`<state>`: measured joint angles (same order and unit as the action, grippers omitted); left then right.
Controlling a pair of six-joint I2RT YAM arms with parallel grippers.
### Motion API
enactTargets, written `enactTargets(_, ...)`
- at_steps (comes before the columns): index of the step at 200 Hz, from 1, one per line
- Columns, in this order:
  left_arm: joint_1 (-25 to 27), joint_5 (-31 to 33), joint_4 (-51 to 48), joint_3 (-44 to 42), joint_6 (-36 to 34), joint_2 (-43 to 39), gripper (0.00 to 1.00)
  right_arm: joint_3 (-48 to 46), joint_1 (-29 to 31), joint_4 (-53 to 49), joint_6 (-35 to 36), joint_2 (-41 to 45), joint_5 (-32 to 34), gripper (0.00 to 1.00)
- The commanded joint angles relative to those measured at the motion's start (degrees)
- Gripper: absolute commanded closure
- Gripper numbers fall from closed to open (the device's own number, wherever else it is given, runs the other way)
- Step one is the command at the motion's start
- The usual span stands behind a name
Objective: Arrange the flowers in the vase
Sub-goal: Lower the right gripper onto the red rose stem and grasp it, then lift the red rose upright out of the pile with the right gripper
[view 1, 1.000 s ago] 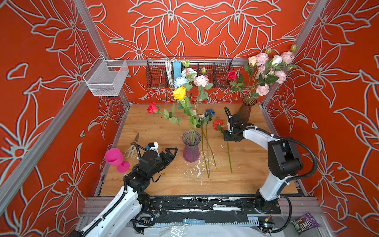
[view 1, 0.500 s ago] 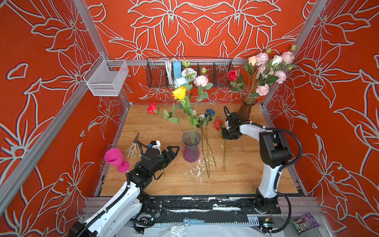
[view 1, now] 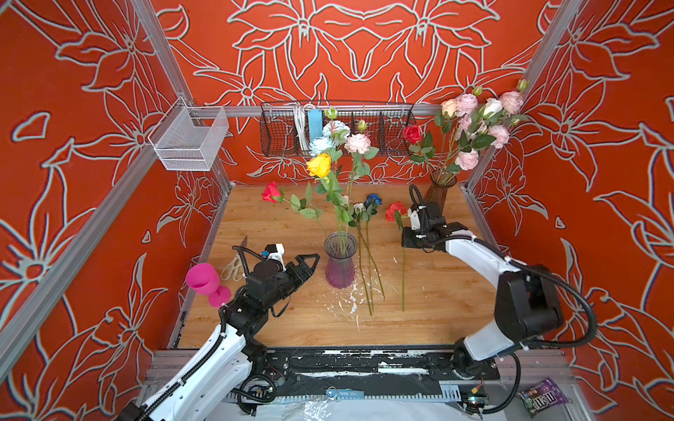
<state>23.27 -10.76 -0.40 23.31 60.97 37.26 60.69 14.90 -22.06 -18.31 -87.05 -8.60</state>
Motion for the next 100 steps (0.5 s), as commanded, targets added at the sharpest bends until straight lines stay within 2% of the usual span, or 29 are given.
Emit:
enactTargets(1, 0.3, 1.1, 0.7, 0.3, -0.9, -0.9, 0.08, -5.4, 1.3, 3.9, -2.0, 6.4, 1.0, 1.0)
enactTargets(35, 0.3, 3.2, 0.5, -0.1, -0.1, 0.1, 0.07, -11.0, 3.7, 6.7, -2.8, 17.9, -0.3, 1.0)
enactTargets(74, 0.3, 8.9, 3.2, -3.8, 6.0, -0.2, 0.07, -14.5, 7.1, 8.3, -2.4, 28.0, 4.2, 1.0)
enactTargets(100, 0.3, 12.1, -0.8, -3.0, 4.3, -3.7, 0.05, -14.4, 8.6, 8.6, -2.2, 31.8, 4.7, 1.0)
